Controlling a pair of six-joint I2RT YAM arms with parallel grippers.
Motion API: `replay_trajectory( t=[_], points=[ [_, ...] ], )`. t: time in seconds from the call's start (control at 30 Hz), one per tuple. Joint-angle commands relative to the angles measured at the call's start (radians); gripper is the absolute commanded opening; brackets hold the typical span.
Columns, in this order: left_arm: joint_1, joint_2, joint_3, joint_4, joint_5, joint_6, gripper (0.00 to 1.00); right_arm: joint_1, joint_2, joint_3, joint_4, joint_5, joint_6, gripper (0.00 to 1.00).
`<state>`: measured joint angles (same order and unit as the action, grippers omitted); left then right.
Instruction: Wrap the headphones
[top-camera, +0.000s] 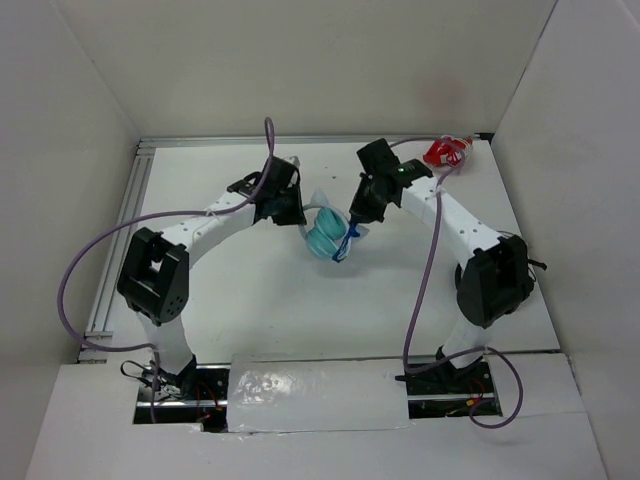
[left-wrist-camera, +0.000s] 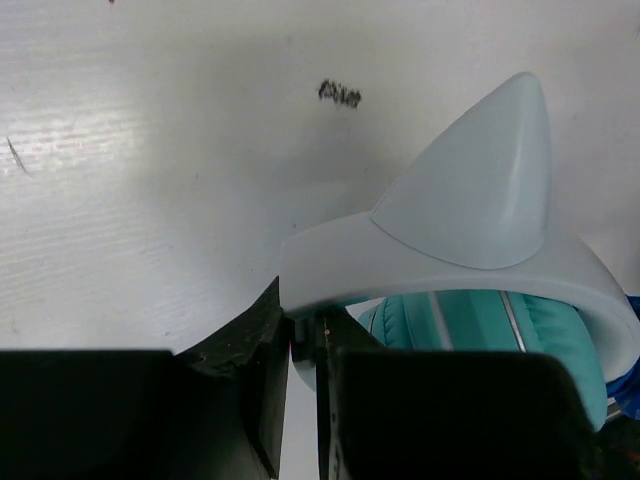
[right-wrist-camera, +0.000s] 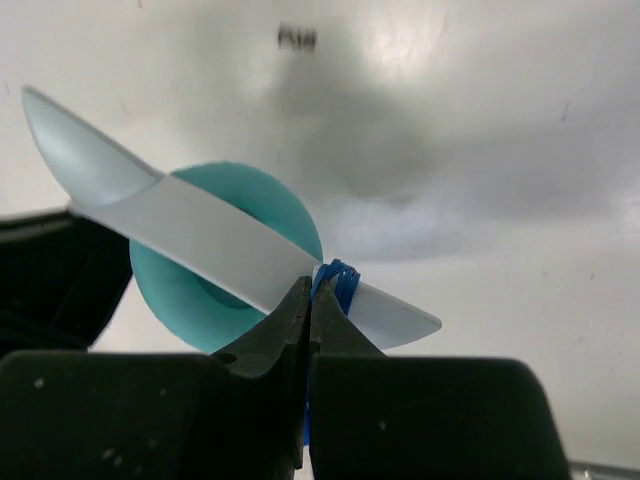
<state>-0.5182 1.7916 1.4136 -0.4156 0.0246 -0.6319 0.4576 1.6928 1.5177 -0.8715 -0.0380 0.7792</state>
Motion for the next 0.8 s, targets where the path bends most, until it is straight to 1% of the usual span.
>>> replay_trajectory(
  t=[0.0, 0.07, 0.17, 0.2, 0.23, 0.3, 0.33, 0.37, 0.4, 0.43, 0.47, 0.53, 0.57, 0.6, 0.67, 0.7, 0.73, 0.77],
  points=[
    [0.041, 0.06, 0.148, -0.043, 0.115, -0.11, 0.0, -0.007, 0.073, 0.139, 0.054, 0.242, 0.042, 0.0],
    [0.072, 0.115, 0.197, -0.058, 0.133, -0.138, 0.0, -0.007, 0.139, 0.225, 0.055, 0.294, 0.031, 0.0],
    [0.101, 0.193, 0.321, -0.061, 0.156, -0.163, 0.0, -0.017, 0.24, 0.334, 0.094, 0.345, 0.003, 0.0],
    [0.109, 0.212, 0.347, -0.063, 0.173, -0.166, 0.0, -0.02, 0.289, 0.375, 0.162, 0.342, -0.044, 0.0],
    [0.122, 0.23, 0.369, -0.058, 0.179, -0.184, 0.0, -0.026, 0.306, 0.383, 0.208, 0.34, -0.076, 0.0],
    [0.138, 0.288, 0.432, -0.054, 0.186, -0.204, 0.0, -0.028, 0.344, 0.421, 0.271, 0.349, -0.112, 0.0],
    [0.153, 0.305, 0.452, -0.048, 0.193, -0.219, 0.0, -0.03, 0.376, 0.429, 0.337, 0.354, -0.124, 0.0],
    [0.161, 0.34, 0.488, -0.046, 0.199, -0.235, 0.0, -0.033, 0.395, 0.443, 0.36, 0.366, -0.127, 0.0],
    [0.168, 0.357, 0.505, -0.039, 0.207, -0.242, 0.0, -0.033, 0.434, 0.473, 0.412, 0.406, -0.129, 0.0],
    [0.187, 0.392, 0.518, -0.019, 0.221, -0.262, 0.0, -0.039, 0.455, 0.489, 0.437, 0.415, -0.138, 0.0],
    [0.196, 0.409, 0.553, -0.012, 0.238, -0.275, 0.0, -0.04, 0.482, 0.548, 0.446, 0.429, -0.135, 0.0],
    [0.228, 0.463, 0.596, 0.029, 0.305, -0.308, 0.0, -0.051, 0.577, 0.617, 0.466, 0.414, -0.143, 0.0],
    [0.234, 0.479, 0.607, 0.055, 0.314, -0.316, 0.0, -0.054, 0.649, 0.706, 0.459, 0.402, -0.141, 0.0],
    [0.239, 0.5, 0.625, 0.06, 0.304, -0.333, 0.0, -0.057, 0.681, 0.746, 0.463, 0.388, -0.136, 0.0],
    [0.254, 0.58, 0.734, 0.019, 0.296, -0.368, 0.0, -0.06, 0.764, 0.83, 0.492, 0.354, -0.143, 0.0],
    [0.262, 0.629, 0.773, 0.002, 0.278, -0.397, 0.0, -0.06, 0.783, 0.846, 0.52, 0.318, -0.147, 0.09],
    [0.265, 0.65, 0.824, 0.004, 0.238, -0.402, 0.0, -0.057, 0.795, 0.851, 0.551, 0.299, -0.162, 0.14],
    [0.268, 0.666, 0.837, 0.005, 0.229, -0.416, 0.0, -0.051, 0.82, 0.846, 0.622, 0.288, -0.163, 0.18]
  ],
)
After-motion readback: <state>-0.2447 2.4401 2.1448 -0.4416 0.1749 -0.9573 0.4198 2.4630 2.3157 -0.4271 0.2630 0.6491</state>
